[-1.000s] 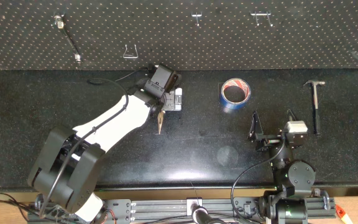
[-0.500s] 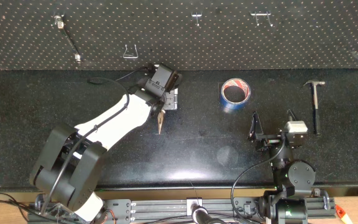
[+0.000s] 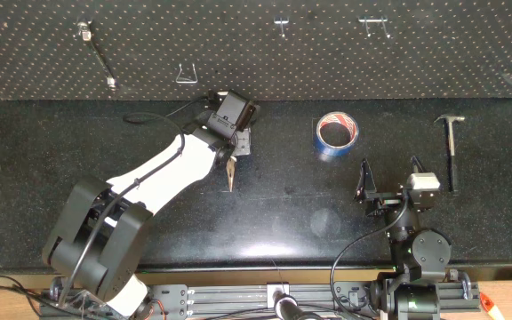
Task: Place Tools Onto Pegboard
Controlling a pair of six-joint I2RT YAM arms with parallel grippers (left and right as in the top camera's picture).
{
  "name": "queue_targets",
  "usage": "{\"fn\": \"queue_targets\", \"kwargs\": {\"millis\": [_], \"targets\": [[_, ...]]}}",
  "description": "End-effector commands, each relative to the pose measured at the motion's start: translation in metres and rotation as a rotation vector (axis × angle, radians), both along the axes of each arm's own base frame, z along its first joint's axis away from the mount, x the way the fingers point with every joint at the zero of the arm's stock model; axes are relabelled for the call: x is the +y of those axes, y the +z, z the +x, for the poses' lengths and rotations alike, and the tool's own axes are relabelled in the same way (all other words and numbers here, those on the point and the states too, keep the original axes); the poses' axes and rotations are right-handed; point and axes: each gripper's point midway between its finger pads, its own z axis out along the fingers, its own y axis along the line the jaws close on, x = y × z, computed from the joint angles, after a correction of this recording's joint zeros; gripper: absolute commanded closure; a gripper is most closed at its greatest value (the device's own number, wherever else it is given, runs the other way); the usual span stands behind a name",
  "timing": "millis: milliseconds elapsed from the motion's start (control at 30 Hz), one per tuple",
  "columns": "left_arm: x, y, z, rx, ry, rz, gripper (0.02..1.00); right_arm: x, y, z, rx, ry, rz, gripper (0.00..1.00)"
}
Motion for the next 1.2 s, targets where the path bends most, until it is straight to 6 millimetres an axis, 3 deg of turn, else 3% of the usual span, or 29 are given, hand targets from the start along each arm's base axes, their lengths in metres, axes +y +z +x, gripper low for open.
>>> {"fn": "queue_targets", "kwargs": {"millis": [33, 633, 733, 833, 933, 1067, 1200], "targets": [[-0.004, -0.005, 0.0, 0.019, 0.008, -0.012, 0.463, 0.001, -0.001, 0.0, 0.001, 0.005, 0.015, 0.025], [-0.004, -0.005, 0.0, 0.018, 0.008, -0.012, 0.553, 0.001, -0.001, 0.0, 0.001, 0.005, 0.015, 0.025], [-0.004, -0.005, 0.0, 0.018, 0.008, -0.011, 0.643, 0.001, -0.001, 0.0, 0.001, 0.005, 0.015, 0.025], [-0.004, -0.005, 0.0, 0.019, 0.008, -0.011, 0.989, 0.001, -0.001, 0.0, 0.001, 0.005, 0.015, 0.025], [-0.003, -0.004, -0.001, 0.021, 0.008, -0.01, 0.991, 0.001, -0.001, 0.0, 0.001, 0.005, 0.015, 0.025], [0.009, 0.035, -0.016, 0.007, 0.015, 0.001, 0.989, 0.001, -0.001, 0.0, 0.001, 0.005, 0.015, 0.025], [0.028, 0.112, -0.04, -0.1, -0.018, -0.026, 0.991, 0.001, -0.001, 0.0, 0.001, 0.005, 0.015, 0.025]]}}
